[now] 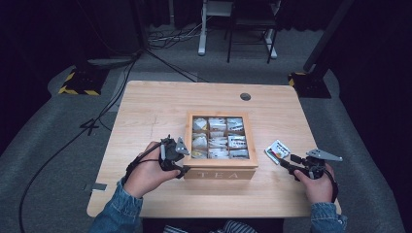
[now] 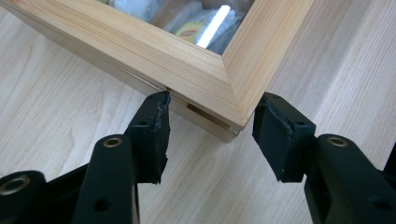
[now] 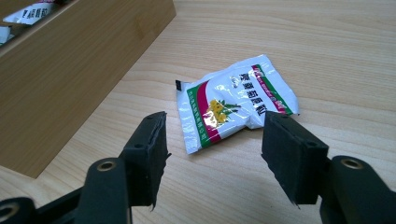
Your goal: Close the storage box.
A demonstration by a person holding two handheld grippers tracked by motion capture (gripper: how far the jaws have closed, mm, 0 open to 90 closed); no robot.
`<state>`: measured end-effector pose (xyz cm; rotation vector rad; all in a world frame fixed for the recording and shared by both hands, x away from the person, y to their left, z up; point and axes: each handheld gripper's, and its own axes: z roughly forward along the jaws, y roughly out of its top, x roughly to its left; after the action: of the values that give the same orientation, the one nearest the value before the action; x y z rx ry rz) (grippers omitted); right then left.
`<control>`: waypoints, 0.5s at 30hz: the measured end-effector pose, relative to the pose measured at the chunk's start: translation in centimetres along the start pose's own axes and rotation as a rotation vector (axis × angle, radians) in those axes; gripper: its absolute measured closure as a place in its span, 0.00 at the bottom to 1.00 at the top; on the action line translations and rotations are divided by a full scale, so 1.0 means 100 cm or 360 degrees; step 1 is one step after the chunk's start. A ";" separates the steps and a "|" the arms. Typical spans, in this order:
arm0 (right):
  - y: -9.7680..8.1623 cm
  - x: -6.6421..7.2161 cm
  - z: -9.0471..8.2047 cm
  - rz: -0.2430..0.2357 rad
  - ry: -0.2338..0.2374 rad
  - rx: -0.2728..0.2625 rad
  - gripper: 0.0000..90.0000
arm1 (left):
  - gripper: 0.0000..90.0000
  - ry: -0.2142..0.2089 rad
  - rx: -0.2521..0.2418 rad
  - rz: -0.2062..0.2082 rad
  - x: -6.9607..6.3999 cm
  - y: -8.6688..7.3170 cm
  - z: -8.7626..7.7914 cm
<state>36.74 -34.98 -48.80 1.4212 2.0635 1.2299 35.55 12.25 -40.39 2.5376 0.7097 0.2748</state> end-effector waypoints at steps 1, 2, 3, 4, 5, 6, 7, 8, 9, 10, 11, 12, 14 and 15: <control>0.000 0.000 0.000 0.0001 0.0001 0.0000 0.47 | 0.52 -0.0011 0.0023 0.0012 0.000 0.000 0.001; 0.000 0.000 0.000 0.0003 0.0002 -0.0001 0.46 | 0.52 -0.0015 0.0026 0.0010 0.000 -0.001 0.003; 0.000 0.000 0.000 0.0002 0.0004 0.0002 0.47 | 0.52 -0.0025 0.0034 0.0012 0.001 -0.001 0.004; 0.000 0.000 0.000 0.0001 0.0003 0.0004 0.47 | 0.52 -0.0025 0.0042 0.0006 0.001 -0.001 0.005; 0.000 0.000 0.000 0.0002 0.0004 0.0004 0.47 | 0.52 -0.0030 0.0041 0.0012 0.002 -0.001 0.006; 0.000 0.000 0.000 0.0003 0.0006 0.0003 0.46 | 0.52 -0.0028 0.0039 0.0010 0.001 -0.002 0.006; 0.000 0.000 0.000 0.0001 0.0006 0.0003 0.47 | 0.52 -0.0027 0.0038 0.0005 0.001 -0.002 0.006; 0.000 0.000 0.000 0.0001 0.0006 0.0003 0.47 | 0.52 -0.0026 0.0029 0.0008 0.001 -0.002 0.006; 0.000 0.000 0.000 0.0002 0.0007 0.0002 0.46 | 0.51 -0.0028 0.0030 0.0016 0.001 -0.003 0.007; 0.000 0.000 0.000 0.0002 0.0006 0.0003 0.47 | 0.49 -0.0032 0.0016 0.0016 0.001 -0.003 0.007; 0.000 0.000 0.000 0.0000 0.0005 0.0005 0.46 | 0.45 -0.0031 0.0003 0.0026 0.002 -0.003 0.008; 0.000 0.000 0.001 0.0002 0.0005 0.0004 0.47 | 0.42 -0.0037 -0.0015 0.0039 0.002 -0.004 0.008; 0.000 0.000 0.001 -0.0003 0.0005 0.0001 0.47 | 0.42 -0.0049 -0.0029 0.0042 0.002 -0.005 0.006; 0.000 0.000 0.001 -0.0004 0.0006 0.0000 0.47 | 0.41 -0.0052 -0.0062 0.0041 0.003 -0.006 0.005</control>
<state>36.83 -34.91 -48.83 1.4171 2.0670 1.2323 35.72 12.67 -41.11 2.5101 0.6538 0.2531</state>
